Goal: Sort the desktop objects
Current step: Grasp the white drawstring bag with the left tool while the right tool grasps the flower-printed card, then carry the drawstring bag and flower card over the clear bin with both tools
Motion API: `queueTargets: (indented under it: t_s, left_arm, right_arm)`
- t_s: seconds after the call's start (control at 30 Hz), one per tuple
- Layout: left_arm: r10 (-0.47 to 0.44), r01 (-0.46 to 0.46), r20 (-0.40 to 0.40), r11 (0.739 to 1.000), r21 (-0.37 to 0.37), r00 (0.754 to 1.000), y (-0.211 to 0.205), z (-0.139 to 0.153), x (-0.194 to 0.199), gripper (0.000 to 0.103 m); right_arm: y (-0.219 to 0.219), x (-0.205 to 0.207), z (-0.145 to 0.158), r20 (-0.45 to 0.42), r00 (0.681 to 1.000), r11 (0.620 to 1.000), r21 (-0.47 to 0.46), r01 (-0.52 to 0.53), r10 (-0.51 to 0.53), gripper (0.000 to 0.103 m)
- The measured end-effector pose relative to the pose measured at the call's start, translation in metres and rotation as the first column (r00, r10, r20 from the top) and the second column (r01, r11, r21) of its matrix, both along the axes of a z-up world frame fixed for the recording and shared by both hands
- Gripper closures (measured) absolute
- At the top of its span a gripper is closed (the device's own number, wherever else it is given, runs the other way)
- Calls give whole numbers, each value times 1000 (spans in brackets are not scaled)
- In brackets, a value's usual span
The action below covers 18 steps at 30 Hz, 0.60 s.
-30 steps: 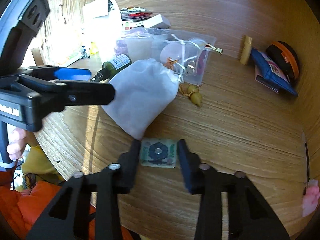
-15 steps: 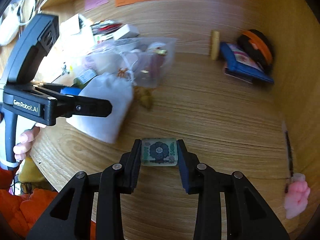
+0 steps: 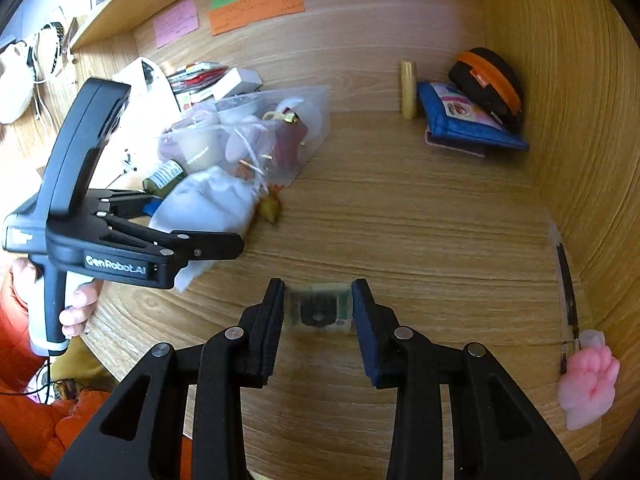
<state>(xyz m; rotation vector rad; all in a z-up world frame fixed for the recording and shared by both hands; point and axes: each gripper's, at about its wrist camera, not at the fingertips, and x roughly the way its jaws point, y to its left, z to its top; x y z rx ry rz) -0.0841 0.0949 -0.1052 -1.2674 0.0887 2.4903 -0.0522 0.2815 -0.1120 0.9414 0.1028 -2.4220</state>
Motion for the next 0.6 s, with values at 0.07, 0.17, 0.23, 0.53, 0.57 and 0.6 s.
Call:
queueTargets:
  t_s: [0.07, 0.17, 0.23, 0.53, 0.57, 0.6]
  left_arm:
    - [9, -8, -4, 1000, 19, 1000, -9, 1, 4, 46]
    - [36, -36, -17, 998, 43, 999, -18, 10, 11, 49]
    - [50, -48, -38, 997, 67, 998, -24, 18, 18, 49]
    - [104, -83, -138, 985, 150, 985, -47, 63, 37, 49]
    - [113, -89, -149, 983, 159, 982, -52, 69, 39, 49]
    - [119, -92, -157, 982, 165, 981, -56, 73, 41, 49]
  right_arm:
    - [-1, 0, 3, -12, 1000, 1000, -1, -3, 3, 72]
    - [-5, 3, 7, -34, 999, 1000, 1, -2, 2, 72]
    - [-6, 3, 8, -34, 999, 1000, 0, -9, 9, 72]
    - [-15, -1, 23, -42, 999, 1000, -5, -3, 2, 72]
    - [-17, -2, 27, -48, 999, 1000, -10, -3, 3, 72]
    - [-19, -3, 31, -56, 998, 1000, -15, -3, 2, 72]
